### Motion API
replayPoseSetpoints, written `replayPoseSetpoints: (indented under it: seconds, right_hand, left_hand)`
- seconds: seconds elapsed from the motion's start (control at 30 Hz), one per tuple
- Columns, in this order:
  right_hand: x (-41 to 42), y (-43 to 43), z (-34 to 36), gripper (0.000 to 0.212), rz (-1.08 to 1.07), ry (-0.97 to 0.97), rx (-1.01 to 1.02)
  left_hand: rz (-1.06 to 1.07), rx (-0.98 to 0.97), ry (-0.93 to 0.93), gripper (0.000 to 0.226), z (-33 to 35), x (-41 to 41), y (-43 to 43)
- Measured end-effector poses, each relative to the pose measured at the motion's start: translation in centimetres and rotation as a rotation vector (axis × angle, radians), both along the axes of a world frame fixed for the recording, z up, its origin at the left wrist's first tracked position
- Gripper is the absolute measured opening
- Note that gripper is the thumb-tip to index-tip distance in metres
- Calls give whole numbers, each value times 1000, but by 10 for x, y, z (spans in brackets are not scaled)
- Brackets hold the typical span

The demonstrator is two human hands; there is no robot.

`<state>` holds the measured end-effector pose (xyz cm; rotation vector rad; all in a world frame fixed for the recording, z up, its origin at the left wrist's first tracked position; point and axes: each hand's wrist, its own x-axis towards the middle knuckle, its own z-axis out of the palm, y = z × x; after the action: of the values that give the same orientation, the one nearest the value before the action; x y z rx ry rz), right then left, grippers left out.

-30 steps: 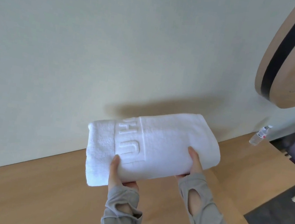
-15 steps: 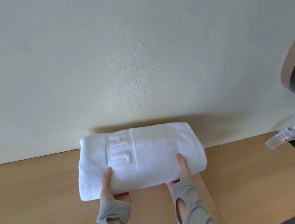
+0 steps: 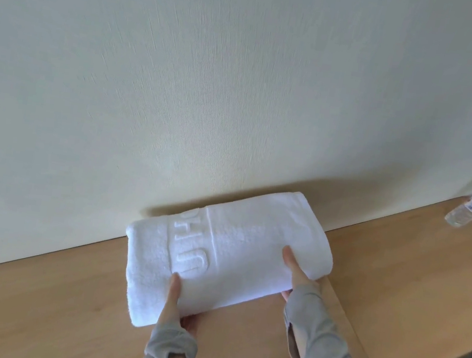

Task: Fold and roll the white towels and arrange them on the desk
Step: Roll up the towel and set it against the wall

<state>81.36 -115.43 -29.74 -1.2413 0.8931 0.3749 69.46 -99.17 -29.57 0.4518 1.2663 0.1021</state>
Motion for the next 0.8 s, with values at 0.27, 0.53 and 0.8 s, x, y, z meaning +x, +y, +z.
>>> replayPoseSetpoints:
  seconds: [0.27,0.53,0.8]
  right_hand:
    - [1,2,-8,100,-90,-24,-111]
    - [-13,12,23,108,42,-179,-515]
    - [-36,55,87,76,240,-519,-530]
  left_hand:
    - [-23,19,30,63,3,5,4]
    - [-192,-236,31,79,39,-12,24]
    - [-472,-78,-202,46,110,-28,65]
